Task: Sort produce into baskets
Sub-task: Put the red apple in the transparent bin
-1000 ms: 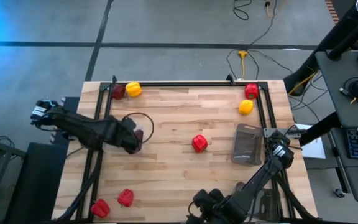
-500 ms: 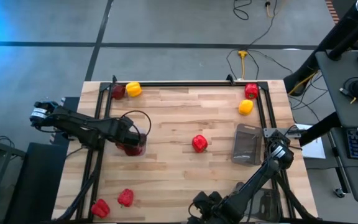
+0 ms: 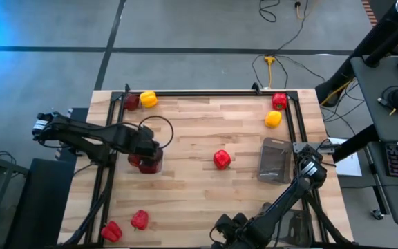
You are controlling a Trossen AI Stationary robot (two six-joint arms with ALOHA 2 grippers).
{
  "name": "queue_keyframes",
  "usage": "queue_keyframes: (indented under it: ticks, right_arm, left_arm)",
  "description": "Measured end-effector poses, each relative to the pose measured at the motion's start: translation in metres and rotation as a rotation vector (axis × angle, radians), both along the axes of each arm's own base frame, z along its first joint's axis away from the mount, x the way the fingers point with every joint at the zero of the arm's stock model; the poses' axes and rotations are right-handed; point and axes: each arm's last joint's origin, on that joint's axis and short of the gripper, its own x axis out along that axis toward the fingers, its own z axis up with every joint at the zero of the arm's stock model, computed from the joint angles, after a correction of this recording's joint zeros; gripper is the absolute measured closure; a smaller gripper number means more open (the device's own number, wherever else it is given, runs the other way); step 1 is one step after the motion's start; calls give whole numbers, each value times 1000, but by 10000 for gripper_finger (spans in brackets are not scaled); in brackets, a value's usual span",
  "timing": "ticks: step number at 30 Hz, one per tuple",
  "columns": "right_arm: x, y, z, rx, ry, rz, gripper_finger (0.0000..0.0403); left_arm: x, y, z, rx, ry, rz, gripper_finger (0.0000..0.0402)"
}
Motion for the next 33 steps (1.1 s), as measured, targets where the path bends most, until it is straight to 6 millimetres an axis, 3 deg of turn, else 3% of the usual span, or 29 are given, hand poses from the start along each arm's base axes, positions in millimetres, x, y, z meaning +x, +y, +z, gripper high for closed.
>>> queue_keyframes:
  ticks: [8,15,20,26,33]
  right_arm:
    - [0,0,0,3,0,0,3]
    - [4,0,9,-5,-22,37,3]
    - [10,-10,33,-59,-19,91,3]
    - [26,-56,80,-208,13,224,3]
    - [46,-152,132,-398,64,405,3]
  left_arm:
    - [1,10,25,39,-15,-27,4]
    - [-6,59,20,95,113,80,4]
    - [-12,107,12,89,181,152,4]
    - [-29,177,0,62,195,267,4]
    - [-55,248,-33,-49,254,417,4]
